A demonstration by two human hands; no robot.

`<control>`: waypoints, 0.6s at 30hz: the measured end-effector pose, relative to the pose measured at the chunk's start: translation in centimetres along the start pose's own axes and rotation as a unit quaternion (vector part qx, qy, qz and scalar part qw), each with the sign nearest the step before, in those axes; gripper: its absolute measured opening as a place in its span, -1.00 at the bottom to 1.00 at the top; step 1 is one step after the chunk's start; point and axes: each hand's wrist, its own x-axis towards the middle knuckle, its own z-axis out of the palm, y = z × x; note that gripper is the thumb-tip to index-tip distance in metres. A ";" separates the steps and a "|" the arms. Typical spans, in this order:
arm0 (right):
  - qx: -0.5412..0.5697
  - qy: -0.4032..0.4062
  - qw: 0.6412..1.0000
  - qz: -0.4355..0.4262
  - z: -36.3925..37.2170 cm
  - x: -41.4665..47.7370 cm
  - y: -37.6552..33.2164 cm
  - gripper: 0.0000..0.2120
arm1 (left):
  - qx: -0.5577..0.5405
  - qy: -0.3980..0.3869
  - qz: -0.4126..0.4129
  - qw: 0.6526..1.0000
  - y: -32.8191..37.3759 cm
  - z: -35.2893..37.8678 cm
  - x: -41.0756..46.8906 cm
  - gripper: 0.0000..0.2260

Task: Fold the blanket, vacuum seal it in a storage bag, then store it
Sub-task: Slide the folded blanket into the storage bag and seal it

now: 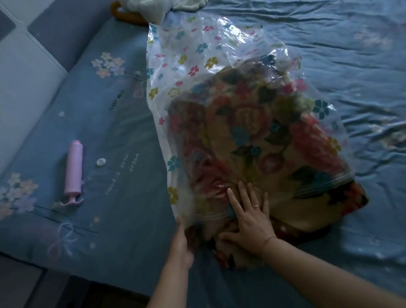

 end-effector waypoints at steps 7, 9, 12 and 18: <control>0.189 0.005 0.952 0.240 -2.0 -0.3 -3.2 0.00 | 0.037 -0.125 -0.062 0.990 -0.6 3.3 -0.2 -0.28; 0.207 -0.010 0.949 0.239 -3.1 0.0 -2.7 -0.02 | 0.058 -0.159 -0.080 0.982 -0.4 4.3 -0.7 -0.23; 0.250 -0.030 0.944 0.213 -4.6 0.0 -1.6 -0.08 | 0.036 -0.226 -0.075 0.971 -0.2 5.9 -2.2 -0.29; 0.347 -0.017 0.920 0.181 -7.8 -1.5 -0.9 -0.12 | 0.030 -0.158 0.049 0.986 0.1 8.5 -4.5 -0.32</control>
